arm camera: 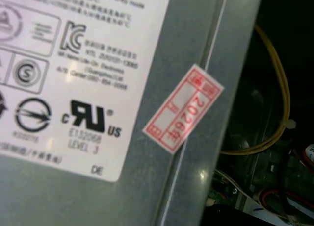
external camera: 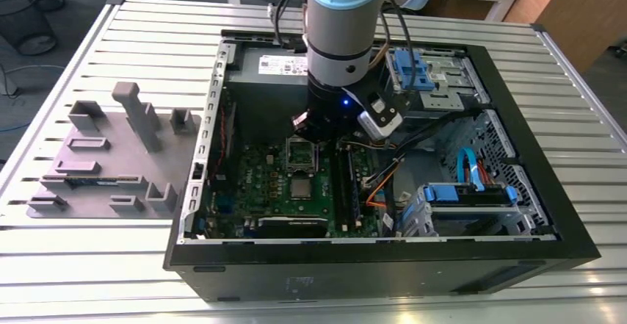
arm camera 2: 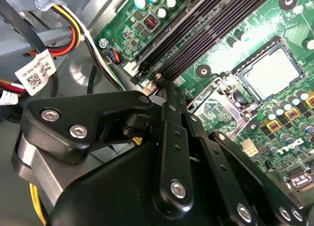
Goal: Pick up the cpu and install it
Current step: 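Close the cpu cover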
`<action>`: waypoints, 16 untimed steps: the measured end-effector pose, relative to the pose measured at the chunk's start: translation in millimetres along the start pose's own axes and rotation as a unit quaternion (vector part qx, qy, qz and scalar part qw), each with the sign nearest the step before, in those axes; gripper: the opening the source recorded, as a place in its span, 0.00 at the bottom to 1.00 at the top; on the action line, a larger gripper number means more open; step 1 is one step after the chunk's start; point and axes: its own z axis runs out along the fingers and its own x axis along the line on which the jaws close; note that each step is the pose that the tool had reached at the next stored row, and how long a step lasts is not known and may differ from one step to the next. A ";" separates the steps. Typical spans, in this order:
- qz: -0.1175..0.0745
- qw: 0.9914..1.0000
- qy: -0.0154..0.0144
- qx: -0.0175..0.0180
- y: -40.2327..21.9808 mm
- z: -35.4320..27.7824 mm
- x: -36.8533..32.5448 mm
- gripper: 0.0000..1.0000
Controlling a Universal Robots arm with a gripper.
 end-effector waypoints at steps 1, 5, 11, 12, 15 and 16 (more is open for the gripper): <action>0.000 1.000 0.000 0.000 0.0 -0.5 0.0 0.11; 0.000 1.000 0.000 0.000 0.1 -1.9 -0.2 0.11; 0.000 1.000 0.000 0.000 0.1 -3.6 -0.3 0.11; 0.000 1.000 0.000 0.000 0.4 -3.6 -0.4 0.11; 0.000 1.000 0.000 0.000 1.7 -3.0 -0.7 0.11; 0.000 1.000 0.000 0.000 2.0 -2.8 -0.7 0.11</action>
